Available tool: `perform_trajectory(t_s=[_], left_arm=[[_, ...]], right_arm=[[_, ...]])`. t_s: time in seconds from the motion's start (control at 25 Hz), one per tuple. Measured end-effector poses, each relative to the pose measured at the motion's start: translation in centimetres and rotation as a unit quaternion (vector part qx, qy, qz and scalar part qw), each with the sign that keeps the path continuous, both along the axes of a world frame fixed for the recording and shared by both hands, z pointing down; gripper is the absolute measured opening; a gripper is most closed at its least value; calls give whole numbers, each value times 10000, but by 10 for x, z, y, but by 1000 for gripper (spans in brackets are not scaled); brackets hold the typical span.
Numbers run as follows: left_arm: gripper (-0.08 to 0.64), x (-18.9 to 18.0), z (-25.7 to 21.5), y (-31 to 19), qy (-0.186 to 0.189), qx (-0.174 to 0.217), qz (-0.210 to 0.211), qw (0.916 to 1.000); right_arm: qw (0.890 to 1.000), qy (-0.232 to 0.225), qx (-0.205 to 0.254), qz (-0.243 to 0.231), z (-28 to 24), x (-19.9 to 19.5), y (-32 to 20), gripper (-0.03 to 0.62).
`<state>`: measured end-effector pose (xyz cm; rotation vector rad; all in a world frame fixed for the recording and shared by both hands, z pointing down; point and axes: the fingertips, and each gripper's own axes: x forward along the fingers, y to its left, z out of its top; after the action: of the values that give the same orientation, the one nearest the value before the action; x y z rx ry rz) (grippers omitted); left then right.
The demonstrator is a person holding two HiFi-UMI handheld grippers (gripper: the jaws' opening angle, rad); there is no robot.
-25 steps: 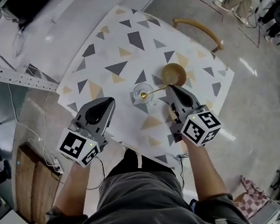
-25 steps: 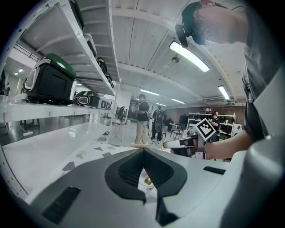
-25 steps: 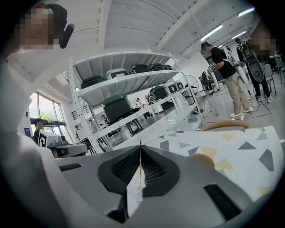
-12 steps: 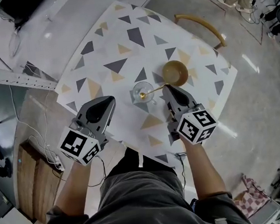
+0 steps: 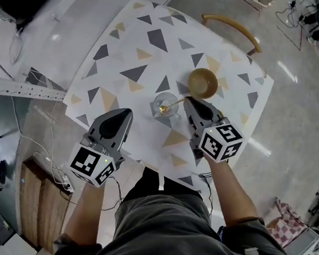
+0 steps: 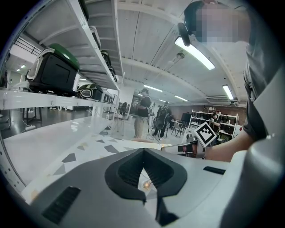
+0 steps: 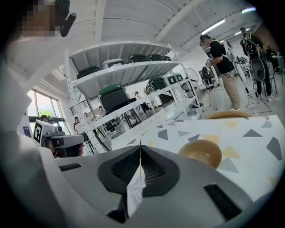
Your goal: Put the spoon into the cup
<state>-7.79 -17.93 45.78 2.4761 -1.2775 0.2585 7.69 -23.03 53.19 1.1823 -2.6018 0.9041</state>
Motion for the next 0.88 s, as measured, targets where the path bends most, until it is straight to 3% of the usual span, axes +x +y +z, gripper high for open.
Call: perform_trajectory(t_s=[0.88], left_arm=[[14,-2,3,6,25,-80,25,10000]], right_arm=[[9996,85,-248,143,16,-2,-2,26]])
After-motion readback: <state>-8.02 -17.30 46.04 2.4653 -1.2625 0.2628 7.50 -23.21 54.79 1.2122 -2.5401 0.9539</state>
